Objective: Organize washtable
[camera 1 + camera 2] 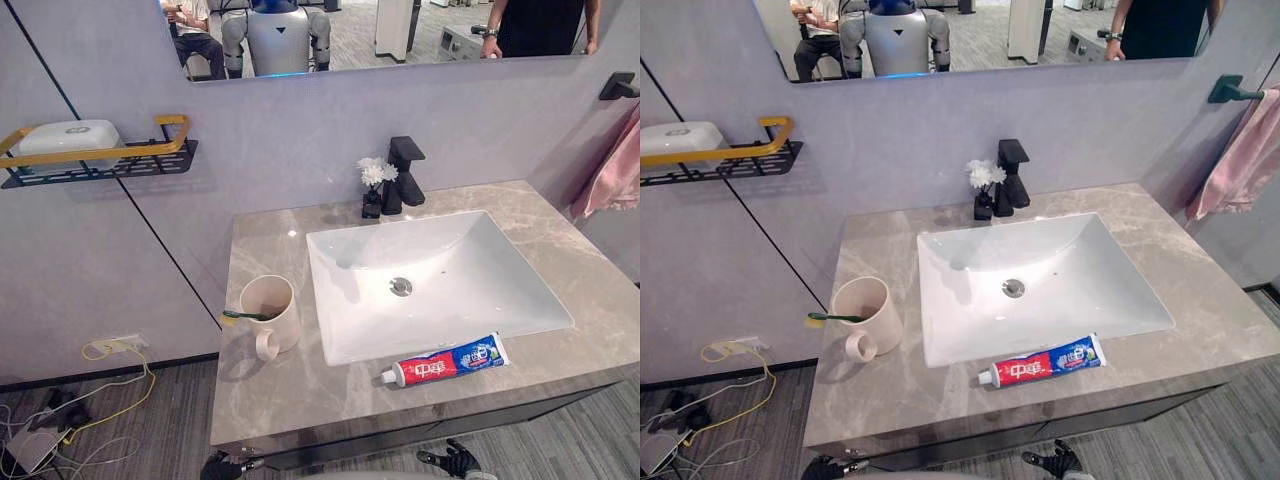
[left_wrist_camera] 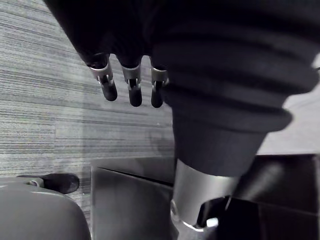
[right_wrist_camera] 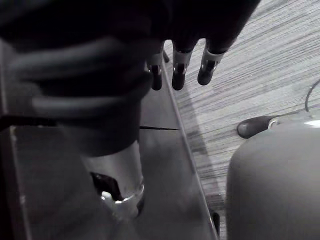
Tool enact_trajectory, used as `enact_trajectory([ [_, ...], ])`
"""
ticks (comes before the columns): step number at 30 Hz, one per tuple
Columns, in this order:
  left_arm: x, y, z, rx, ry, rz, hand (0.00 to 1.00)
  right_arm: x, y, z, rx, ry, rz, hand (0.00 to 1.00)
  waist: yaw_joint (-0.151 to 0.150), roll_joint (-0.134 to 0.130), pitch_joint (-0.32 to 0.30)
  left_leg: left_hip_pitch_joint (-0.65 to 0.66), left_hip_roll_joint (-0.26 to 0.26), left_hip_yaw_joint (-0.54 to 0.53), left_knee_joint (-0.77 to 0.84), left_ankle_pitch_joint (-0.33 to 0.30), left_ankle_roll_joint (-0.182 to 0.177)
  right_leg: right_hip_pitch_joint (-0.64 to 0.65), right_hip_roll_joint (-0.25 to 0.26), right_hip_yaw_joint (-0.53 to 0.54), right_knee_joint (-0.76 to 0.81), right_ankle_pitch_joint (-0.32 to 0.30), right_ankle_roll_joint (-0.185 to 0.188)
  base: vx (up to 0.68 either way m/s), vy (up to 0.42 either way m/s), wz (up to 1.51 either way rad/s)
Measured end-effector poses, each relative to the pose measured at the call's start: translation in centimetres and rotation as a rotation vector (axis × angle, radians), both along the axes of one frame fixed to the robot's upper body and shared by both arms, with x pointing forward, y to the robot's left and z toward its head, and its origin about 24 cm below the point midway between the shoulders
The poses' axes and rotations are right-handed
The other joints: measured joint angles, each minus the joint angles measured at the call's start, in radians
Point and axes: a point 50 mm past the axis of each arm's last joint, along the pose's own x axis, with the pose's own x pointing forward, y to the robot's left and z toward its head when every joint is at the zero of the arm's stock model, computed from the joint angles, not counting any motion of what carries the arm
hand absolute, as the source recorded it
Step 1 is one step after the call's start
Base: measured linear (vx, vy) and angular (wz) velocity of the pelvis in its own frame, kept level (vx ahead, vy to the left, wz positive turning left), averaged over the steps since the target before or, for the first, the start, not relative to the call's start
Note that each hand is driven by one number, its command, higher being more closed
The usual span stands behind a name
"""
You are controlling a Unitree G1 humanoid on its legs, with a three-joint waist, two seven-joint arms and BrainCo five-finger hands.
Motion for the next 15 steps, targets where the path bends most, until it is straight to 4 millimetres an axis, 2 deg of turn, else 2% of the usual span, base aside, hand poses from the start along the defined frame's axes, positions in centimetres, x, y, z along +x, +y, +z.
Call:
enact_trajectory([
  [3,0.37,0.03,0.04,0.001,-0.007,0.000,0.00,-0.14,-0.11,-0.05,0.004,0.003,-0.042,0.00,0.001,-0.001,0.028,-0.009,0.002,-0.004,0.001,0.002,-0.002,-0.008,0.002,-0.012,-0.001,0.005,0.002,-0.03,-0.057,0.02],
  [12,0.30,0.54,0.12,0.019,-0.004,0.003,0.00,0.22,0.10,-0.04,0.008,-0.008,-0.051,0.00,0.007,-0.005,0.032,-0.005,-0.012,-0.073,0.002,0.015,0.003,0.024,-0.009,-0.134,-0.001,0.012,0.009,-0.01,-0.047,0.22],
  [14,0.25,0.84,0.17,0.025,-0.005,0.020,0.00,0.66,-0.07,0.08,0.004,-0.026,-0.059,0.00,0.031,-0.007,0.033,-0.006,-0.015,-0.091,0.002,0.019,0.003,0.028,-0.011,-0.159,0.003,0.012,0.009,-0.04,-0.037,0.25],
  [15,0.17,0.93,0.17,0.028,-0.004,0.024,0.00,0.79,-0.21,0.13,0.001,-0.031,-0.066,0.00,0.032,-0.008,0.034,-0.006,-0.017,-0.102,0.002,0.022,0.003,0.032,-0.013,-0.169,0.004,0.012,0.009,-0.05,-0.034,0.26],
])
